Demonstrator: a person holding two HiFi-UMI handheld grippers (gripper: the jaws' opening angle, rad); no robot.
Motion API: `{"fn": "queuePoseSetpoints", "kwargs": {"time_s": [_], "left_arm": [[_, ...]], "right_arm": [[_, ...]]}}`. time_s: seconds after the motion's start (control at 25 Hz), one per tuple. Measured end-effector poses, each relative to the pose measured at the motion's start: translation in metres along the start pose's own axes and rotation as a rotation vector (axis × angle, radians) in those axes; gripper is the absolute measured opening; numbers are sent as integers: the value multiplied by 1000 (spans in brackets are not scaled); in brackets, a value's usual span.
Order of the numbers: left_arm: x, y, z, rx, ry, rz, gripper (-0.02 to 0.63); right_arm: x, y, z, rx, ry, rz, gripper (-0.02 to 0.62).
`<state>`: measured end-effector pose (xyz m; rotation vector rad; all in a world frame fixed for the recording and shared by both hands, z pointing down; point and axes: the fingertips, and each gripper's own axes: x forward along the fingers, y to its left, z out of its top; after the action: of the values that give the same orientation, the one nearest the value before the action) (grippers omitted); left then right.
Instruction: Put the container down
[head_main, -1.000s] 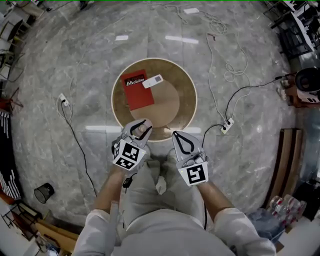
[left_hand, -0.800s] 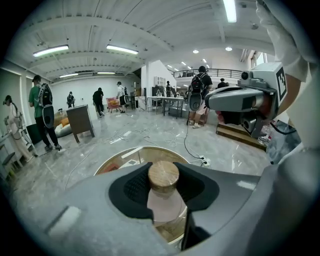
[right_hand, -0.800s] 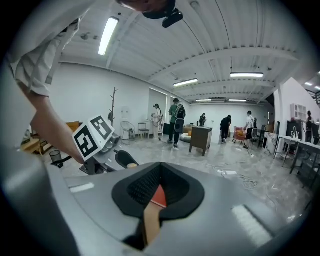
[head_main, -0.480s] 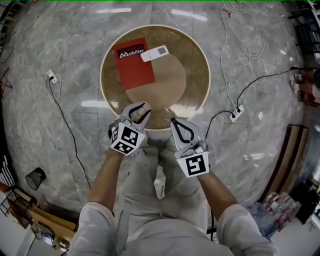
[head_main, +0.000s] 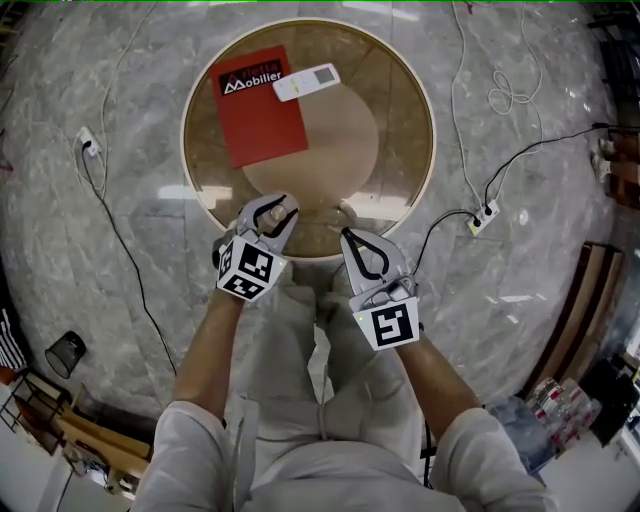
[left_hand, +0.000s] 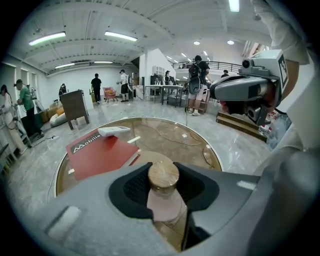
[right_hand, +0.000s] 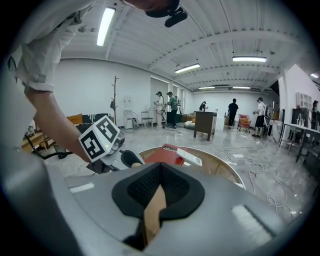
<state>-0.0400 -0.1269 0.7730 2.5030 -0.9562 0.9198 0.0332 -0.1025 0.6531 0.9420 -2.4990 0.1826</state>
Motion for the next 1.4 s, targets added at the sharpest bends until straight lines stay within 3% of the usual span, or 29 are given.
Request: {"fn": "queuePoseSetpoints", "kwargs": {"time_s": [1.2, 1.4], "left_arm": [[18, 5, -13, 17, -53, -2, 143], [13, 3, -13, 8, -71, -14, 235]], "right_arm": [[24, 3, -25, -14, 9, 22, 6], [24, 9, -21, -25, 2, 26, 6]]}}
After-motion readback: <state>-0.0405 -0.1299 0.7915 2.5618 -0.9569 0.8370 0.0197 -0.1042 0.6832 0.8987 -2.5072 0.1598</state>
